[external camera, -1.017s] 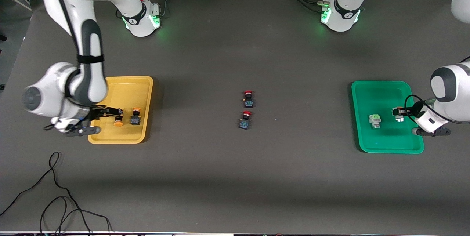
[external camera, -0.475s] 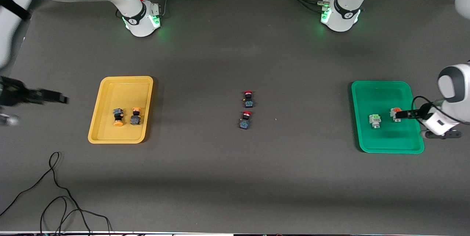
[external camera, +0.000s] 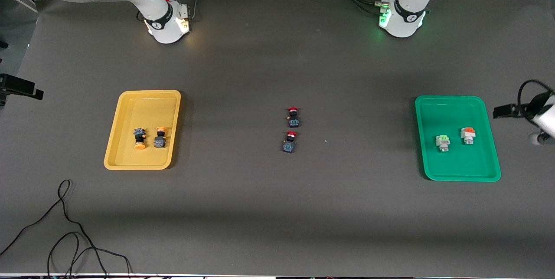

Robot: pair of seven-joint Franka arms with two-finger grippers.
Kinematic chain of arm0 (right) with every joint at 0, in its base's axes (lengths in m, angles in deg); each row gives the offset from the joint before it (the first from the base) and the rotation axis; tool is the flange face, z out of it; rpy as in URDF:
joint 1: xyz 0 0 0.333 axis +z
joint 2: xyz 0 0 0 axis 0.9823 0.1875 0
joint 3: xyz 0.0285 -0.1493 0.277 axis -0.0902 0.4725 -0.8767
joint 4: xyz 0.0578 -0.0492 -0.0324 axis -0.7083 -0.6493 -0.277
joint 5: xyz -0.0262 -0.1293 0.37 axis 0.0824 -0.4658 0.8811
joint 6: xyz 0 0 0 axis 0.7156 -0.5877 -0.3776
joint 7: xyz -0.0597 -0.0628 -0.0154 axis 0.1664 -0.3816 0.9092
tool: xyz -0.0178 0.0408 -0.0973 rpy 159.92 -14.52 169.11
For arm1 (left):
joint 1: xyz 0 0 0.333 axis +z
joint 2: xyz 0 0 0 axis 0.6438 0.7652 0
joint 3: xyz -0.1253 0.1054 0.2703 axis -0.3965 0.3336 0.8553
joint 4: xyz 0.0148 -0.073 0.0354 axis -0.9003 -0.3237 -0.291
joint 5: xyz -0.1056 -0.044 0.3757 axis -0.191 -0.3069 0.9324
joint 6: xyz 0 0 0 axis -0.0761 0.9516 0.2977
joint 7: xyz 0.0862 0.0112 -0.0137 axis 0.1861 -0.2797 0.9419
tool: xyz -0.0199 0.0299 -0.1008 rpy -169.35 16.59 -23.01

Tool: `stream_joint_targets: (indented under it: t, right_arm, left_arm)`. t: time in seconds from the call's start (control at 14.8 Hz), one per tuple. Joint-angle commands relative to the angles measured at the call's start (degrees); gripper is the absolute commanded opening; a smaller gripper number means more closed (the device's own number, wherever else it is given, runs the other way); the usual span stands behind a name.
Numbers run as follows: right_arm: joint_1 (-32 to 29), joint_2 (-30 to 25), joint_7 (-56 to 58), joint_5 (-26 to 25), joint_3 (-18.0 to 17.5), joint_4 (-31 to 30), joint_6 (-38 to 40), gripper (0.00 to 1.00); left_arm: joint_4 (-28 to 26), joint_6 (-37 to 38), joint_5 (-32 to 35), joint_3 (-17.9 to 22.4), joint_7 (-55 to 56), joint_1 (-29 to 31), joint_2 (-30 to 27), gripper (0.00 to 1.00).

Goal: Place green and yellow buttons in trays

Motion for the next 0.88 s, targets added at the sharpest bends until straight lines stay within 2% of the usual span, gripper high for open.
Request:
stream_joint_targets:
  t: [0.0, 0.2, 0.41, 0.54, 0.61, 0.68, 0.81]
  right_arm:
    - [-0.23, 0.71, -0.79, -0.58, -0.04, 0.83, 0.71, 0.99]
    - [1.69, 0.71, -0.79, -1.02, 0.05, 0.75, 0.71, 0.99]
    - [3.1, 0.71, -1.76, -1.1, 0.31, 0.48, 0.8, 0.99]
    - [2.32, 0.36, -1.76, -1.28, -0.04, 0.39, 0.8, 0.99]
    - [1.36, 0.18, -1.76, -1.37, -0.65, 0.74, 0.8, 0.99]
    - [-1.52, -0.08, -1.76, -1.37, -3.26, 0.83, 0.89, 0.99]
    - [-8.37, -2.62, -3.85, -3.02, -11.33, 2.67, 1.15, 0.99]
  left_arm:
    - [0.33, 3.75, -0.11, -2.2, 1.02, -0.36, -5.9, 1.0]
    - [5.33, 9.38, -2.47, -4.66, 4.53, -0.44, -6.1, 1.0]
    - [6.92, 9.83, -2.93, -4.93, 4.45, -1.67, -6.18, 1.0]
    - [7.37, 10.53, -3.01, -2.84, 5.06, -5.87, -6.53, 1.0]
    - [8.59, 11.4, -3.01, 0.05, 6.11, -9.02, -6.44, 1.0]
    - [10.17, 12.11, -3.1, 3.04, 6.64, -13.15, -6.27, 1.0]
    - [10.8, 12.11, -5.89, 9.19, 6.82, -20.02, -6.27, 1.0]
